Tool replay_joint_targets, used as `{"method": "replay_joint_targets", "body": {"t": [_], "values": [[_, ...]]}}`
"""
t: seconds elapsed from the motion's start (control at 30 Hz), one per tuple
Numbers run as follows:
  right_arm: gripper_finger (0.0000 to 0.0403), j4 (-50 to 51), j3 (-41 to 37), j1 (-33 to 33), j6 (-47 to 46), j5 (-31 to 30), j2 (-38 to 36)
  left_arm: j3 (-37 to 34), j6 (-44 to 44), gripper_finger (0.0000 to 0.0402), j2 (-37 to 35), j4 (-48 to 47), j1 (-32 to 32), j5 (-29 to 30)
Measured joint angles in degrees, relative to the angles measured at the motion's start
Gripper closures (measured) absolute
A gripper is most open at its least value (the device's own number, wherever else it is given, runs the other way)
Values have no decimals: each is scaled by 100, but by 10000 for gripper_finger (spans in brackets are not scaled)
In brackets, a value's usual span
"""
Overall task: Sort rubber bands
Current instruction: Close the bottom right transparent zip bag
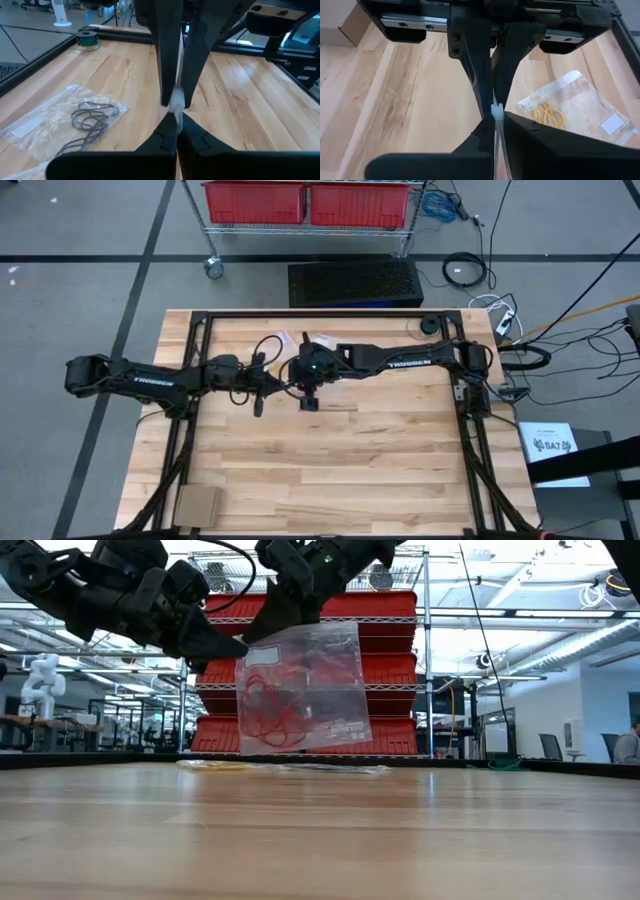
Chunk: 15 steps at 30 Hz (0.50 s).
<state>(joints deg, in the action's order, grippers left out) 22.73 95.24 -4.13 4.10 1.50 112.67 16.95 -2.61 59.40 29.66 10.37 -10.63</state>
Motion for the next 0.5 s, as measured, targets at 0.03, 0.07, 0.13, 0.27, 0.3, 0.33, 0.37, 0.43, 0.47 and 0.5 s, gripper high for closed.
{"method": "replay_joint_targets", "body": {"t": [0.03, 0.07, 0.13, 0.27, 0.3, 0.33, 0.37, 0.43, 0.47, 0.5], "values": [[399, 80, 0, 1, -23, -8, -55, 0, 0, 402, -21, -3, 0, 0], [399, 168, 0, -1, -25, -9, -99, 3, 0, 402, -37, -7, 0, 0], [400, 367, -2, -1, -42, -18, -228, 4, 0, 402, -112, -42, 0, -1], [400, 875, -2, 1, -71, -268, -464, 9, 0, 402, -327, -217, 2, 5], [400, 1002, -2, 3, -108, -292, -525, 9, 0, 402, -398, -274, 2, 13], [400, 1140, -2, 8, -169, -313, -576, 4, 0, 402, -460, -352, 1, 14], [400, 1270, -2, 8, -218, -313, -626, 2, 0, 402, -517, -364, 2, 17], [400, 1500, -2, 12, -259, -346, -711, 0, 6, 402, -639, -468, 2, 20], [400, 1624, -2, 12, -283, -404, -747, 0, 13, 402, -693, -484, 2, 28], [400, 1736, -4, 14, -315, -468, -781, 0, 12, 402, -747, -546, 4, 38]]}}
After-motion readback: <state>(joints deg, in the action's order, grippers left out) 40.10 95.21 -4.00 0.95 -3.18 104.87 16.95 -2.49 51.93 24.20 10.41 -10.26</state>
